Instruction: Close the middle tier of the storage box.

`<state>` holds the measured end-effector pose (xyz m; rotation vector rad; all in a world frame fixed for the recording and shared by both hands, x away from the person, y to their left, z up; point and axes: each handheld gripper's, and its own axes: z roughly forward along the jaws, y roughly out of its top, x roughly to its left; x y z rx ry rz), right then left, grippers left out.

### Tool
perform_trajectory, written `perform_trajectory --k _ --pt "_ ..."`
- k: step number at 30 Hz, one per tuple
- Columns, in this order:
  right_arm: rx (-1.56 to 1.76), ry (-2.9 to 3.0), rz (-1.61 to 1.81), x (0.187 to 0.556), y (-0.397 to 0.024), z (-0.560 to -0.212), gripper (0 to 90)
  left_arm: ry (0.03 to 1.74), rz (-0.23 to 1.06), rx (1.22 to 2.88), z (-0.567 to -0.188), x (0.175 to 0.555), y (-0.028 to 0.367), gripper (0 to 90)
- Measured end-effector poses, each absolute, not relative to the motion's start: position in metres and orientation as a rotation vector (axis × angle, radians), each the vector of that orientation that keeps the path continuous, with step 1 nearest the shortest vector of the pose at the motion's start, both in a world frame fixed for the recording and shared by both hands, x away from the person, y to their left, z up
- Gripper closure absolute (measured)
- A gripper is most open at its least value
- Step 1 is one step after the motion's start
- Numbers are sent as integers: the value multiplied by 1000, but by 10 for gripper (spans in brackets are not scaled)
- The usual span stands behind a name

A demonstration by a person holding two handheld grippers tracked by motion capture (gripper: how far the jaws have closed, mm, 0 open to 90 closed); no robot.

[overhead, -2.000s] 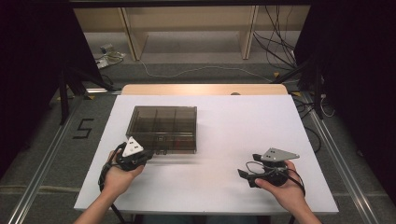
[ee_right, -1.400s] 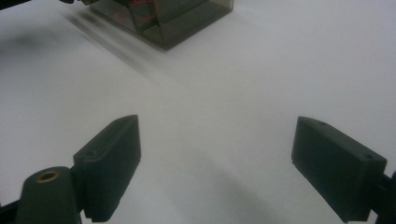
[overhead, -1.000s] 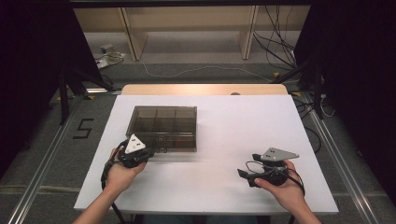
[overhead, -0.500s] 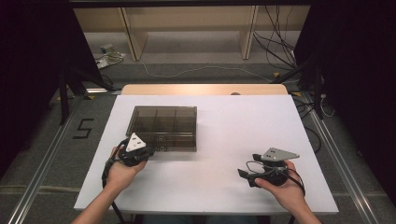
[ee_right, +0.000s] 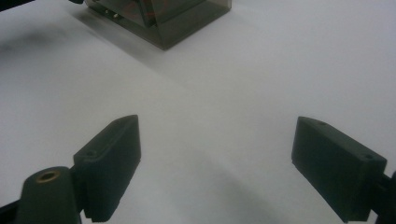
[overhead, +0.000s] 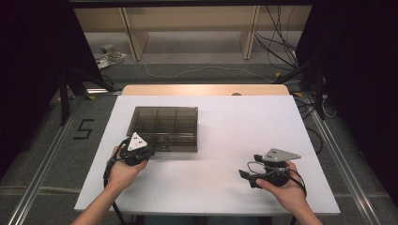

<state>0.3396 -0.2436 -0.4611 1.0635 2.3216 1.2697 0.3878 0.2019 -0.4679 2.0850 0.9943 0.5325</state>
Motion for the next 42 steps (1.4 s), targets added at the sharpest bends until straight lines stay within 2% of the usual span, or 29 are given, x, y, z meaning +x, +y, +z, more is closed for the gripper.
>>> perform_trajectory --k 42 --pt "1064 2320 1263 339 -244 -461 165 1010 541 2082 -468 395 199 899"
